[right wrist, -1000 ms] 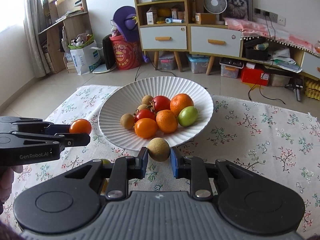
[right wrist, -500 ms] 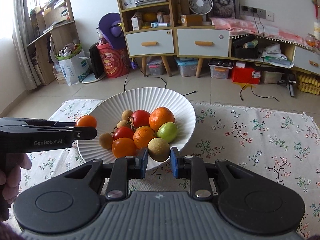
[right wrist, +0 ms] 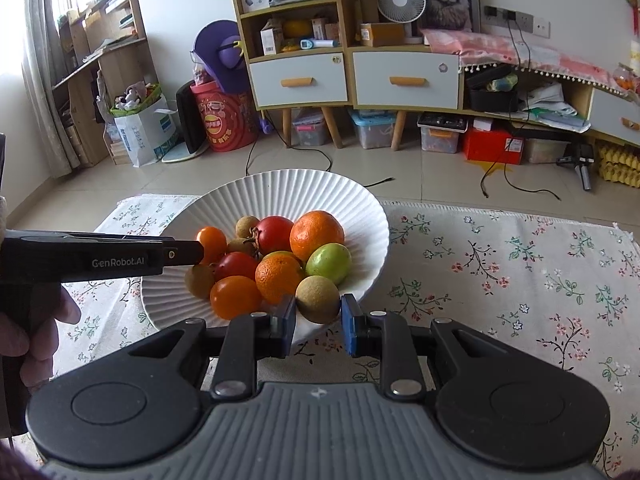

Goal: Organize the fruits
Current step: 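Lower both fruits into the bowl and open both tools, then withdraw both tools toward the green and yellow tomatoes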

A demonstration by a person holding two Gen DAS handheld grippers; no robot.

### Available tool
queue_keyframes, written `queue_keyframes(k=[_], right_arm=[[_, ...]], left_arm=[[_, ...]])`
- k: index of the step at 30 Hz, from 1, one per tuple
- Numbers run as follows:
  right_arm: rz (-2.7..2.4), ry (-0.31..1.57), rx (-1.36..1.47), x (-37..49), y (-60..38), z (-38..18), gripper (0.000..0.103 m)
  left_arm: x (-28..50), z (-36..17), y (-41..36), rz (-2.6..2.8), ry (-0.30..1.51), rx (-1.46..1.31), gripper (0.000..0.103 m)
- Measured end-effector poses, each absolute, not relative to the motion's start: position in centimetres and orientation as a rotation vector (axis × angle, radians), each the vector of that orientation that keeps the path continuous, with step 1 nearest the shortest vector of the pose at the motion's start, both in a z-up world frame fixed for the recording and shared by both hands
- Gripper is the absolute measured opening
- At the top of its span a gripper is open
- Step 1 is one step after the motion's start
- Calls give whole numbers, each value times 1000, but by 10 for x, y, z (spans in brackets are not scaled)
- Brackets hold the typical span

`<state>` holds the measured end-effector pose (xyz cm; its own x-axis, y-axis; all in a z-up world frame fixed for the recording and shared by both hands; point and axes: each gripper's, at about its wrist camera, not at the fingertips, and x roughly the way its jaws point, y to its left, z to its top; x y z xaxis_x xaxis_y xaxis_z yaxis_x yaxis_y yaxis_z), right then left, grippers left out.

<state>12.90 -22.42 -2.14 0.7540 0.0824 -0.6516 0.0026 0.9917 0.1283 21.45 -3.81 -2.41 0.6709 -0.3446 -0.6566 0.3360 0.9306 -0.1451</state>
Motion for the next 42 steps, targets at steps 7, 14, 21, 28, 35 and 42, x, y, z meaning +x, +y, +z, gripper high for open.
queue_keyframes(k=[7, 14, 21, 28, 35, 42], right_arm=[[46, 703, 135, 125, -226, -16, 29], [30, 715, 141, 119, -227, -15, 43], [41, 713, 136, 106, -220, -8, 62], [65, 717, 101, 96, -211, -7, 75], [63, 718, 77, 93, -207, -11, 86], [60, 739, 81, 95, -202, -17, 90]], left_arm=[[202, -14, -35, -356, 741, -5, 37], [174, 4, -24, -346, 722, 11, 66], [157, 3, -11, -338, 738, 34, 85], [140, -6, -3, -338, 726, 59, 95], [128, -27, -2, -362, 740, 101, 96], [125, -43, -14, -383, 799, 73, 92]])
